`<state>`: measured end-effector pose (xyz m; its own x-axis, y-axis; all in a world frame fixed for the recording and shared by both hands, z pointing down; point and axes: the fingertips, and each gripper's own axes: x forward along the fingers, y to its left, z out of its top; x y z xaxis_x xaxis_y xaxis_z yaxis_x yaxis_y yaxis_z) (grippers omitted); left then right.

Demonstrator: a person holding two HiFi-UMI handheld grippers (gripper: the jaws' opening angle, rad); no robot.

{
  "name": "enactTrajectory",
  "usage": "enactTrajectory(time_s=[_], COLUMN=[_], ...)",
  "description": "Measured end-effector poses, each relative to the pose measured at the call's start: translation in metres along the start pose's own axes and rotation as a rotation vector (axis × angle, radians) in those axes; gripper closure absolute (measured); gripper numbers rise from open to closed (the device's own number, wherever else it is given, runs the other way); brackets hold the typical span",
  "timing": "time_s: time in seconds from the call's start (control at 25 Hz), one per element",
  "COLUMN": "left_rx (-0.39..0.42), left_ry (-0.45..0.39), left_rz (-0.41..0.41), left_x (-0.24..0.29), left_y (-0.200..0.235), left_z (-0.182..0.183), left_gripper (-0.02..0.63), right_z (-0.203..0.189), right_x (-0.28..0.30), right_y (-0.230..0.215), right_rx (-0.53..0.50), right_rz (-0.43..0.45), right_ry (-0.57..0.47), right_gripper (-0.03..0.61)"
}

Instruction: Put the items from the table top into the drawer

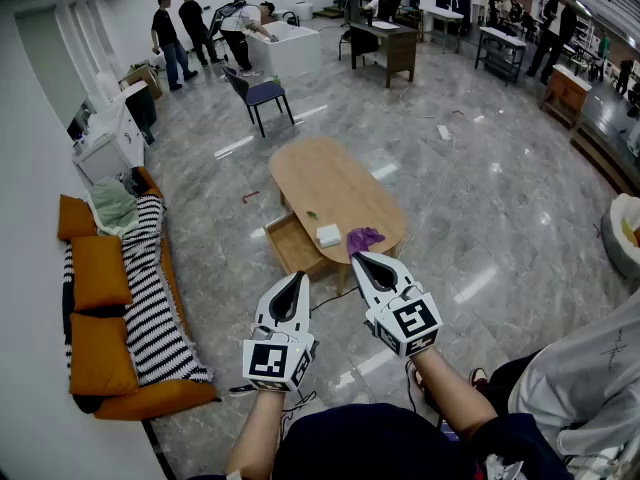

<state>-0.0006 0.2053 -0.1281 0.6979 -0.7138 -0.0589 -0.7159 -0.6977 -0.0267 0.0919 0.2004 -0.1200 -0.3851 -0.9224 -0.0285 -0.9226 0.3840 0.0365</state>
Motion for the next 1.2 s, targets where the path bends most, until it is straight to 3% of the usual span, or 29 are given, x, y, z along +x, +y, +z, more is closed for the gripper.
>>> enactTrajectory(time_s=[0.6,1.2], left_rx=[0.009,-0.008], left_ry=[0.003,0.001], left_rz=[0.004,-0.021], left_x=[0.013,0.044], left_y=[0.009,0.073], left_z=[-0.006,-0.010], left_gripper=[0.611,0.611], right_z=[-0.012,-0.020], right_x=[0.016,0.084], right_y=[-0.011,-0.013], right_rx=[0.017,-0.006], right_rz=[0.003,-0.019], right_ry=[0.007,0.035], right_gripper=[0.561,0.561])
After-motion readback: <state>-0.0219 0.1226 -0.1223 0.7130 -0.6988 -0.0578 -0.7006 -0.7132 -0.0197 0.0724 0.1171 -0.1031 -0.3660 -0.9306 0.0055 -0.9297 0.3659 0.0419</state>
